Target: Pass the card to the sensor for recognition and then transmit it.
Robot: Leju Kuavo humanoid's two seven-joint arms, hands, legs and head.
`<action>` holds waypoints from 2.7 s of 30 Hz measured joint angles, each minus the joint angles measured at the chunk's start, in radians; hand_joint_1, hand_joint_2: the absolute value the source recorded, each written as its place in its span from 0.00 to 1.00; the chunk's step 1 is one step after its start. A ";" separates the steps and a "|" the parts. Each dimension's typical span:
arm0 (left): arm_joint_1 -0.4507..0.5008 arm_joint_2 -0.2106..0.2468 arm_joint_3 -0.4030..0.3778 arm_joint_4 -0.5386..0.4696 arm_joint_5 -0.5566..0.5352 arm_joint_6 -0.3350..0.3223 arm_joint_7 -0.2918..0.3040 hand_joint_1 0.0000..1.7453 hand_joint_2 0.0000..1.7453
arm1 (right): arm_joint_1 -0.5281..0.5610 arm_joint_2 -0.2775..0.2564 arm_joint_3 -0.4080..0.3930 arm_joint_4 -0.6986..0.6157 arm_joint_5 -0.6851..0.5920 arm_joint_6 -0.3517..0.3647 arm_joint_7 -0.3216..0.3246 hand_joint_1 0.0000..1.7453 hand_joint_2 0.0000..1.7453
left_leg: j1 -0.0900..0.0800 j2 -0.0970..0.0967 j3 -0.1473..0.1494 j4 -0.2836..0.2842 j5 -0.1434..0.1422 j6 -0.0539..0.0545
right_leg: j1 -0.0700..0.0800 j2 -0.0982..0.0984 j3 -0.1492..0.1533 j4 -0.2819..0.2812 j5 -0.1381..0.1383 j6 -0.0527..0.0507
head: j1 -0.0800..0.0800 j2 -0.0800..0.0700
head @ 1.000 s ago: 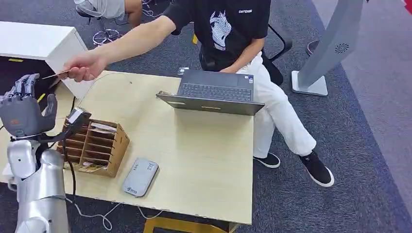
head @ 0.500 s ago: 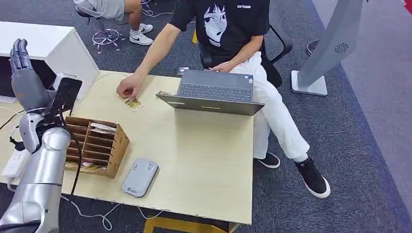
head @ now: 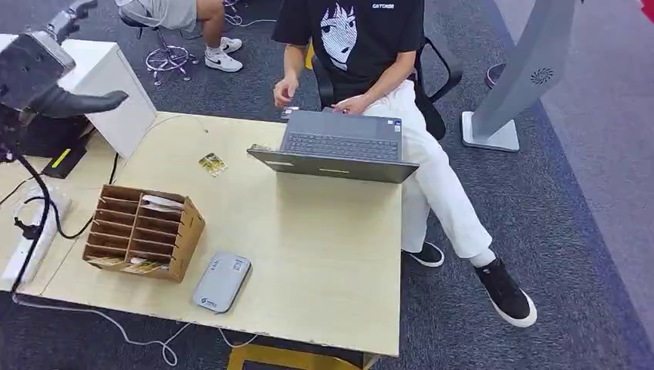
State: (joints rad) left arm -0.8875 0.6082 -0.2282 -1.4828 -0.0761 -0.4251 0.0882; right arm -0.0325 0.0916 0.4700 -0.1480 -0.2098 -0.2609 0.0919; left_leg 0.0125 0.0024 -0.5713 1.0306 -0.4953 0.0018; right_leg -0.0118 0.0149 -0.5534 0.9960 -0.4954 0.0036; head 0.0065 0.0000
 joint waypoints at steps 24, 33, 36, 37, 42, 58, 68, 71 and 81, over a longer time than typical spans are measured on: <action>-0.426 0.556 -0.587 -0.380 0.144 -0.038 -0.060 0.00 1.00 | -0.003 0.002 -0.012 0.000 -0.013 0.011 -0.010 0.00 1.00 | 0.000 0.001 -0.002 -0.001 0.000 0.000 | 0.000 0.001 -0.002 0.000 0.000 0.000 | 0.000 0.000; 0.084 0.691 -0.613 -0.470 -0.146 0.363 -0.095 0.00 1.00 | -0.006 0.005 -0.012 0.000 -0.001 0.009 0.009 0.00 1.00 | -0.002 0.002 0.001 -0.002 0.000 -0.001 | -0.001 0.002 -0.001 0.000 -0.001 -0.001 | 0.000 0.000; 0.376 0.677 -0.542 -0.470 -0.240 0.386 -0.129 0.00 1.00 | -0.007 0.005 -0.012 0.000 0.009 0.009 0.013 0.00 1.00 | -0.002 0.004 0.001 -0.002 -0.001 -0.001 | -0.002 0.004 -0.001 -0.001 -0.001 -0.001 | 0.001 0.000; 0.470 0.657 -0.476 -0.469 -0.277 0.369 -0.140 0.00 1.00 | -0.007 0.005 -0.012 0.000 0.009 0.010 0.014 0.00 1.00 | -0.001 0.004 0.000 -0.001 -0.001 -0.001 | -0.001 0.004 -0.002 0.000 -0.001 -0.001 | -0.001 0.000; 0.701 0.587 -0.243 -0.467 -0.332 0.273 -0.175 0.00 1.00 | -0.007 0.005 -0.012 0.000 0.010 0.010 0.018 0.00 1.00 | -0.002 0.004 0.000 -0.001 -0.001 0.000 | -0.002 0.004 -0.001 -0.001 -0.001 -0.001 | 0.000 0.000; 0.930 0.278 0.032 -0.394 -0.477 0.273 -0.234 0.00 1.00 | -0.008 0.005 -0.006 0.000 0.023 0.008 0.021 0.00 1.00 | -0.001 0.001 0.000 -0.001 -0.001 0.000 | -0.001 0.001 0.000 -0.001 -0.001 -0.001 | 0.000 0.000; 0.944 0.250 0.059 -0.388 -0.498 0.277 -0.225 0.00 1.00 | -0.008 0.005 -0.004 0.000 0.024 0.009 0.022 0.00 1.00 | -0.001 0.001 0.000 -0.001 -0.001 0.000 | -0.001 0.001 0.000 -0.001 -0.001 -0.001 | 0.000 0.000; 0.911 0.259 0.086 -0.386 -0.546 0.281 -0.173 0.00 1.00 | -0.007 0.005 -0.004 0.000 0.021 0.006 0.022 0.00 1.00 | -0.001 0.000 0.000 -0.001 0.000 -0.001 | -0.001 0.000 0.000 -0.001 -0.001 -0.001 | 0.000 0.000; 0.567 0.328 0.102 -0.309 -0.553 0.138 -0.099 0.00 1.00 | -0.008 0.005 -0.004 0.000 0.006 0.006 0.023 0.00 1.00 | 0.000 -0.003 0.000 -0.001 0.001 -0.002 | -0.001 -0.003 0.000 0.000 0.000 -0.002 | 0.000 0.000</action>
State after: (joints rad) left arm -0.3210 0.9357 -0.1266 -1.7922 -0.6287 -0.2876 -0.0103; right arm -0.0401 0.0961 0.4662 -0.1480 -0.2041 -0.2552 0.1144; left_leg 0.0122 -0.0005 -0.5715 1.0293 -0.4941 0.0000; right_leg -0.0124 0.0115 -0.5531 0.9956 -0.4953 0.0016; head 0.0065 0.0000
